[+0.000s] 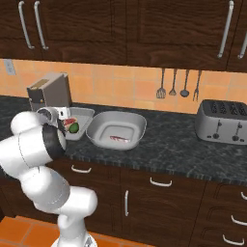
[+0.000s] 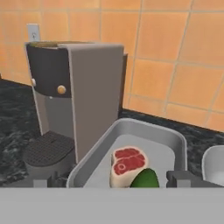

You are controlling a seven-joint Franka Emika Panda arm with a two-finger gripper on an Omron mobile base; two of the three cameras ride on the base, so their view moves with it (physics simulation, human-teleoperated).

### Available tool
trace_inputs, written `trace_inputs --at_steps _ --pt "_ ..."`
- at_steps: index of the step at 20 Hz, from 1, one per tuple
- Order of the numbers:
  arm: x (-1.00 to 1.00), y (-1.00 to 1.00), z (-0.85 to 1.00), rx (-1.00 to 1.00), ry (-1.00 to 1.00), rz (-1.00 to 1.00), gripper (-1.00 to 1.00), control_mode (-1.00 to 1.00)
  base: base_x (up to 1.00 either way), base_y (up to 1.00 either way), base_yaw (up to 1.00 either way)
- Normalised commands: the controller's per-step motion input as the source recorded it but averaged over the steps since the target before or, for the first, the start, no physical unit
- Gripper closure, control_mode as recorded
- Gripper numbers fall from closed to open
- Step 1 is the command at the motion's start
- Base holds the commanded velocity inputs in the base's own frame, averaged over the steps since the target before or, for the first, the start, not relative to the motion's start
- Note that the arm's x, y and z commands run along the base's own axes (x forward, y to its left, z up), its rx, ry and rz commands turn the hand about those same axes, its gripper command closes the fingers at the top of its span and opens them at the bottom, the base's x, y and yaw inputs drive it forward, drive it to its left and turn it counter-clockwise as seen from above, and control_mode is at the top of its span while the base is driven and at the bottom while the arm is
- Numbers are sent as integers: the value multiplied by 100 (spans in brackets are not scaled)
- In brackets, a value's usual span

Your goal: Place one avocado and one steak in each tupperware on the nearby counter, to pack two identical lunches.

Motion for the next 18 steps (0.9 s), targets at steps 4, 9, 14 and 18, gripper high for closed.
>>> trace_inputs --at_steps 4,9,14,18 --pt "-100 -7 86 5 -8 0 -100 -100 0 0 0" --pt "-99 -49 70 -6 -6 12 -100 -100 0 0 0" --pt "-70 -22 100 -2 5 16 -100 -100 0 0 0" --pt "-77 -21 100 -4 29 1 -100 -100 0 0 0"
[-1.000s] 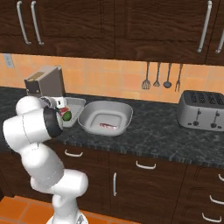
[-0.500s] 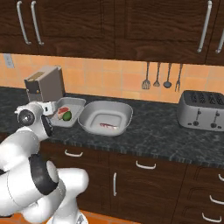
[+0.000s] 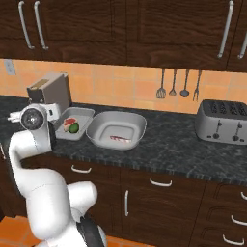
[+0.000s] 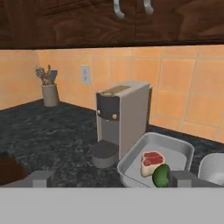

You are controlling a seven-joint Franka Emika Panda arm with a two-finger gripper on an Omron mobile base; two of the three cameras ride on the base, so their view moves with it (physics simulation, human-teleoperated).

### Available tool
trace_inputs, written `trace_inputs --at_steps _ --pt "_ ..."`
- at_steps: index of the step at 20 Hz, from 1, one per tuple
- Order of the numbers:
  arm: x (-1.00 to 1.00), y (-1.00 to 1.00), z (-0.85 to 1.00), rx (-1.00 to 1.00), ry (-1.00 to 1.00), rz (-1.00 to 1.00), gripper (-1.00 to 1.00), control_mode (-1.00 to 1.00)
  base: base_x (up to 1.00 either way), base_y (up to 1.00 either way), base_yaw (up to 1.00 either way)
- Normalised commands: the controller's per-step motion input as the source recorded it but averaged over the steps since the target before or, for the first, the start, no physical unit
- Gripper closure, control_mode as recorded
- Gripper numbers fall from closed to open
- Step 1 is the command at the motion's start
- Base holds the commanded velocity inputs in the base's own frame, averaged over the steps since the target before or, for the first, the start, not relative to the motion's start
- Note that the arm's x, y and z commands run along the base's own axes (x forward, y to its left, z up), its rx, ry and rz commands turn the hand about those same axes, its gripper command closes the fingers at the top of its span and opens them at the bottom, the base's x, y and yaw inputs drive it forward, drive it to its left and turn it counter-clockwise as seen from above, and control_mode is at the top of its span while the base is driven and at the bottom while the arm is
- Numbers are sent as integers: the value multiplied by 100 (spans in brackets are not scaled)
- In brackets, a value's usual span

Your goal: Place one avocado and one steak in each tupperware on the nearby counter, to pack two identical lunches.

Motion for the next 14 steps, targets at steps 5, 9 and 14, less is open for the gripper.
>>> trace_inputs --at_steps 5,9,14 --pt "-93 -14 100 -9 39 0 -100 -100 0 0 0" --pt "-100 -28 100 -5 40 0 -100 -100 0 0 0" --pt "-100 -25 39 -16 24 0 -100 -100 0 0 0"
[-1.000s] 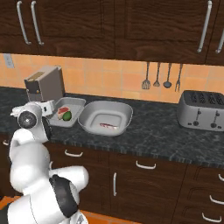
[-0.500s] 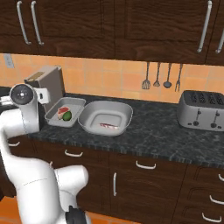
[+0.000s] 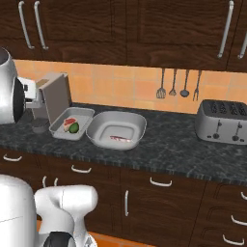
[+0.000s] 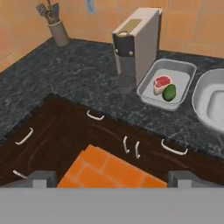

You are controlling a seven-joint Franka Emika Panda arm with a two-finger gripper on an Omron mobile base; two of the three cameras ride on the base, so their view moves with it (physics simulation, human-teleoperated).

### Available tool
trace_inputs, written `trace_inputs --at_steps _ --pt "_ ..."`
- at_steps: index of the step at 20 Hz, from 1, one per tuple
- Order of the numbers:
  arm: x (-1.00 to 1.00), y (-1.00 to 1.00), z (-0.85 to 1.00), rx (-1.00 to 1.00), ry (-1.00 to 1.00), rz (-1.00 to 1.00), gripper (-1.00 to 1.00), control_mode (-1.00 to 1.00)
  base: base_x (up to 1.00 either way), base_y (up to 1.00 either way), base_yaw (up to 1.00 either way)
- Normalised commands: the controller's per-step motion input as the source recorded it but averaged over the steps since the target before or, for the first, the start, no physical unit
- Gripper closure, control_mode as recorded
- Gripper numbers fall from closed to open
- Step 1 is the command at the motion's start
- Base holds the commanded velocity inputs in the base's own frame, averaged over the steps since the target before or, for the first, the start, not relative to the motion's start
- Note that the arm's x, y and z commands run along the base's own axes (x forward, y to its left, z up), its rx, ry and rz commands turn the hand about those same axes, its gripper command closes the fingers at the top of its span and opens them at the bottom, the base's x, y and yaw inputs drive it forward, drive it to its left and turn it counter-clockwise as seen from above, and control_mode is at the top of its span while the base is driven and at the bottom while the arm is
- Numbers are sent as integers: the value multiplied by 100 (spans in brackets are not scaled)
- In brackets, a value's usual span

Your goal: Place one avocado and one steak in each tupperware on the nearby counter, to pack two identical lunches.

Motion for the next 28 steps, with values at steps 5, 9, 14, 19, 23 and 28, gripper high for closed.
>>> trace_inputs --at_steps 5,9,14,19,23,28 --pt "-100 -14 -24 -1 -5 0 -100 -100 0 0 0" --pt "-100 -36 -2 0 -15 0 -100 -100 0 0 0" --pt "-100 -55 0 3 -16 0 -100 -100 0 0 0" --pt "-20 -11 0 1 -3 0 -100 100 -55 -42 0" --pt "0 0 0 0 0 0 -100 100 -68 -57 0" --pt "0 0 0 0 0 0 -100 100 -43 -91 0"
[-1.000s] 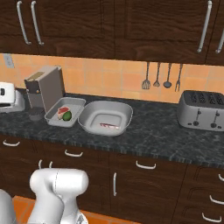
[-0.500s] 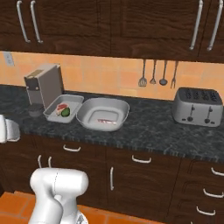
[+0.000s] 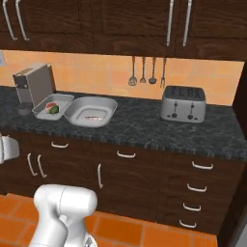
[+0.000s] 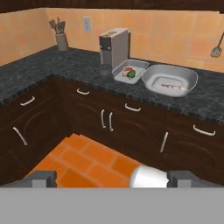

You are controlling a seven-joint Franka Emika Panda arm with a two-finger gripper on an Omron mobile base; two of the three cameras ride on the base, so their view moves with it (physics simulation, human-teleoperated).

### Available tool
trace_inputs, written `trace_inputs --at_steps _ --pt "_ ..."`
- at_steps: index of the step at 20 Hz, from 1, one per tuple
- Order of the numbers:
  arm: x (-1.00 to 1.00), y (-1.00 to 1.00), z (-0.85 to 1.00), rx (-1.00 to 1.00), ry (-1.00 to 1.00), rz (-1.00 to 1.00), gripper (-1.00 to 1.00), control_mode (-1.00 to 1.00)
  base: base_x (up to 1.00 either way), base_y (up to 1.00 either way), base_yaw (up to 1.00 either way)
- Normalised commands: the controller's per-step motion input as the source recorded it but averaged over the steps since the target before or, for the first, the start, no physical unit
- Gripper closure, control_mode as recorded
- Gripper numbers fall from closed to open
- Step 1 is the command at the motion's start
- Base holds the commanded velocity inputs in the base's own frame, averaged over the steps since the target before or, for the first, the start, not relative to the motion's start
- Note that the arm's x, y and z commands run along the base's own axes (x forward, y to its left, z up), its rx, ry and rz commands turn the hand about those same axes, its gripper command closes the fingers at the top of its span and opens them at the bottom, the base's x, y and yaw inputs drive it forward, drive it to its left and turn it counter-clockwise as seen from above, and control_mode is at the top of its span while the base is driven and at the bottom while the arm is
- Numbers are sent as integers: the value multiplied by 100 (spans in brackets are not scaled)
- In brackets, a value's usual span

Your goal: Place one avocado and one steak in each tupperware on the nearby counter, to pack two identical lunches.

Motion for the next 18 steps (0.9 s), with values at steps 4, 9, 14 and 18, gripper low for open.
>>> trace_inputs --at_steps 4,9,14,18 --pt "0 0 0 0 0 0 -100 100 -22 -100 0" --pt "0 0 0 0 0 0 -100 100 -20 -100 0" --pt "0 0 0 0 0 0 -100 100 -24 -100 0" --pt "0 0 0 0 0 0 -100 100 -18 -96 0"
